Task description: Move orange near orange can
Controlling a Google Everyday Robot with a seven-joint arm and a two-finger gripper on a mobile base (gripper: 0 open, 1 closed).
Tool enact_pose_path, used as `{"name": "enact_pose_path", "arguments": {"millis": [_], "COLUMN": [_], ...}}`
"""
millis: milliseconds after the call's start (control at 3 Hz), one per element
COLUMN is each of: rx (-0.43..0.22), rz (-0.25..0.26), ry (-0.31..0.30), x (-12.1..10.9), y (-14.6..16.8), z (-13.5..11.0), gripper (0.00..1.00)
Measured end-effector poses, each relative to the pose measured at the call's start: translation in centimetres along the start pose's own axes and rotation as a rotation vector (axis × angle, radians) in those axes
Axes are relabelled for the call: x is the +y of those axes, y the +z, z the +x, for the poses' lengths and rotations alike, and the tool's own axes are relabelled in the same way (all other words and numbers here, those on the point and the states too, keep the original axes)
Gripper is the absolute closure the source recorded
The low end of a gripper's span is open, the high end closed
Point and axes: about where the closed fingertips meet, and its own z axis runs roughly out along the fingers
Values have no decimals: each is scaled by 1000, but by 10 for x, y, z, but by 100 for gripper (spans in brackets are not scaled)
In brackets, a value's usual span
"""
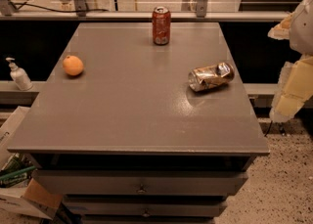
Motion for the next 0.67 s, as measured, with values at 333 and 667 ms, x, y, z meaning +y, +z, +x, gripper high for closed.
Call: {"name": "enact_pose_path", "arguments": {"millis": [333, 667], "rx": [0, -7], "rz": [0, 14], "ry": [0, -31], "x": [0, 3], "y": [0, -1], "z": [0, -6], "gripper": [0, 0]}}
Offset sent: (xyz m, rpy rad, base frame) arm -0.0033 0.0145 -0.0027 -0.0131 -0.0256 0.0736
